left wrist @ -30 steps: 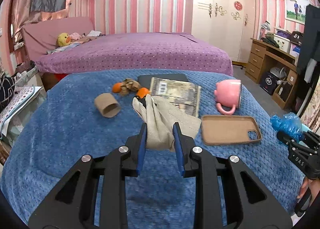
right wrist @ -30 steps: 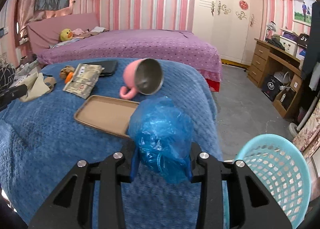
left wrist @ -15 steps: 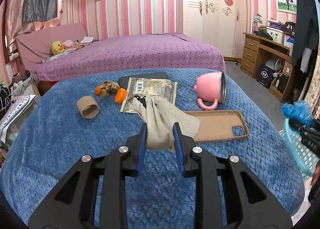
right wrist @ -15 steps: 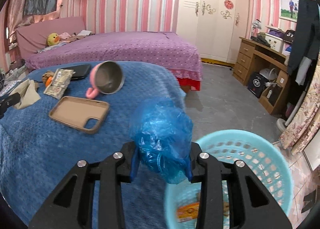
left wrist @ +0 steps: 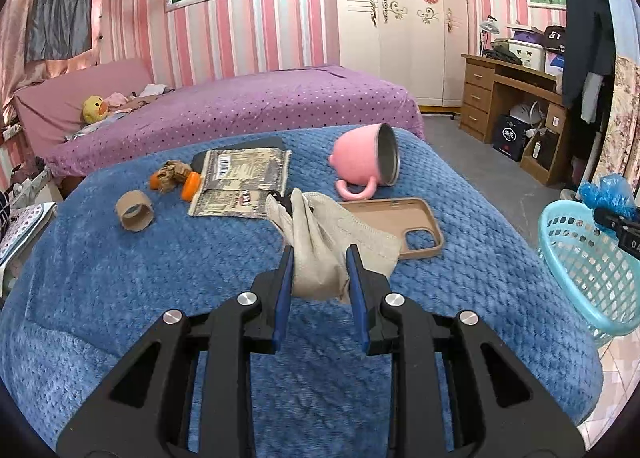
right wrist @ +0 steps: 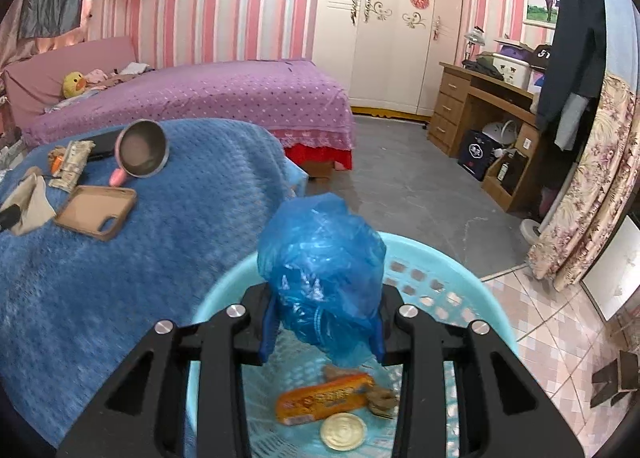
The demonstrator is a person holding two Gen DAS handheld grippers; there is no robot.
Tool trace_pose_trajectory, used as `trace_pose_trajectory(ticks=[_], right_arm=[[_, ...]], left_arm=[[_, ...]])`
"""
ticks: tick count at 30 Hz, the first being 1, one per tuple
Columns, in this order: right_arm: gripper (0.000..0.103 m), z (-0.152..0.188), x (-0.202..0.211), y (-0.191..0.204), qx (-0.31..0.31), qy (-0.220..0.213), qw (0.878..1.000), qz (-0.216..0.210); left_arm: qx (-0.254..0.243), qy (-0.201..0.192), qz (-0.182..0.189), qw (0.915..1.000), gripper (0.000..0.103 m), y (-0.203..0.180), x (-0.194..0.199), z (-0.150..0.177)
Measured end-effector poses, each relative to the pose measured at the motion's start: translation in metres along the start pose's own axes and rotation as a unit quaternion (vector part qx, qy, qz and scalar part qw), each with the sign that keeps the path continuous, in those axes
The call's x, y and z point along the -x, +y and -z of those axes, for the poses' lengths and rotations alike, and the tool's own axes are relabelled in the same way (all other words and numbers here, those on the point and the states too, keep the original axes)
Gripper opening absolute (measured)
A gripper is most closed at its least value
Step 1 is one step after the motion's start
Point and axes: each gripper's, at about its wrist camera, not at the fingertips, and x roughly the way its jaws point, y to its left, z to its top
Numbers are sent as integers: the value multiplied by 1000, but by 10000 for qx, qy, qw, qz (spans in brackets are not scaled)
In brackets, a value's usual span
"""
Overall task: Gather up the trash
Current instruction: 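Carry the cloth and blue bag over the basket with both tools, then open the left tool to drop the cloth while the right tool releases the blue bag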
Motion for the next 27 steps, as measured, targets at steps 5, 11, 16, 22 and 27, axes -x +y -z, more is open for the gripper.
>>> trace_pose_trajectory(ticks=[5, 11, 16, 22, 27], right_arm=[[36, 6, -6, -24, -125, 113, 9998, 123], [36, 10, -13, -45, -168, 214, 9995, 158], [36, 11, -14, -67, -347, 194, 9990, 204], [36, 18, -18, -91, -602, 236, 9975, 287], [36, 27, -21, -107, -849, 310, 9955, 289]], left_arm=[[-110, -90, 101, 9998, 25, -22, 2, -8], [-91, -194, 590, 9980, 25, -65, 4, -26], [-261, -212, 903, 9953, 25, -106, 2, -31], [-547, -94, 1233, 9908, 25, -161, -4, -27], [-878, 23, 1487, 9850, 25, -214, -10, -18]])
